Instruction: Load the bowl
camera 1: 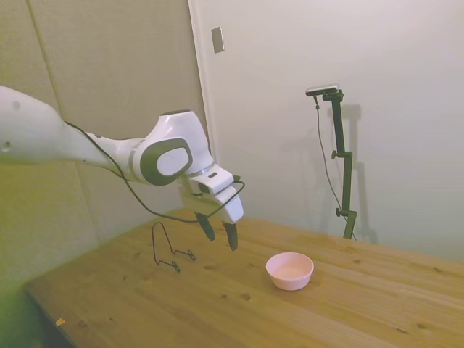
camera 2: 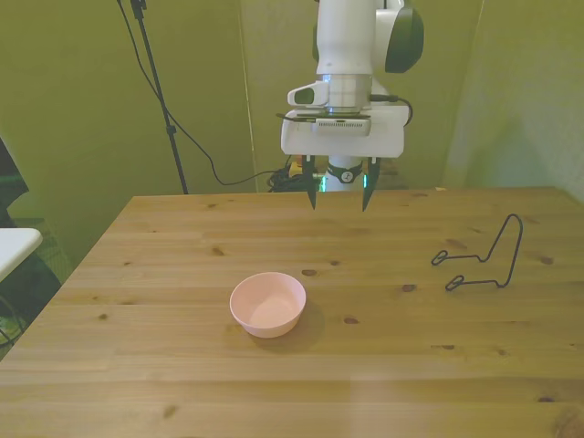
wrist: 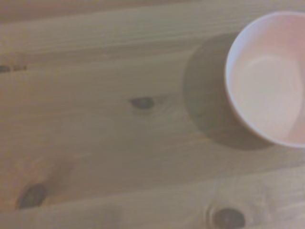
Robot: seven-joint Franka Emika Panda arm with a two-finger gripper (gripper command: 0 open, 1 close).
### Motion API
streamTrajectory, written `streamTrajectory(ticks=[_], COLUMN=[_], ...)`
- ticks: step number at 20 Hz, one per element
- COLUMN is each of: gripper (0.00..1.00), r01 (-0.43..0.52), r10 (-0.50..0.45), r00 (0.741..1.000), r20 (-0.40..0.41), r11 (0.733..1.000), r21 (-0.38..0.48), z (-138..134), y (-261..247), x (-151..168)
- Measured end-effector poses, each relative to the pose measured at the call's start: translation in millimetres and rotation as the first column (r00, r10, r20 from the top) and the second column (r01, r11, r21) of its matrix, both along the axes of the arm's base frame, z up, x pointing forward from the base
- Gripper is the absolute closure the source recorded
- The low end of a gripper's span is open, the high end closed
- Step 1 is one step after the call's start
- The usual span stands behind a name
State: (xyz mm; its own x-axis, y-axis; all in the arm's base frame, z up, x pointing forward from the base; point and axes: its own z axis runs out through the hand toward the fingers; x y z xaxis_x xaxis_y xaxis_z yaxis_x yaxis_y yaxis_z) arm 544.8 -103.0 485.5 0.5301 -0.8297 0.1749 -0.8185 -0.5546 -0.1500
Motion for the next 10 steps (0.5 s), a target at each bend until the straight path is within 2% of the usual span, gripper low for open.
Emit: streamTrajectory(ticks=[6,10], gripper=[0.0,0.0], r01=[0.064,0.068], r10=[-0.064,-0.069], r00=[0.998,0.997], r20=[-0.025,-0.031], r11=[0.998,0.997], r21=[-0.01,-0.021], z=[-30,-48], y=[-48,-57], x=[49,79])
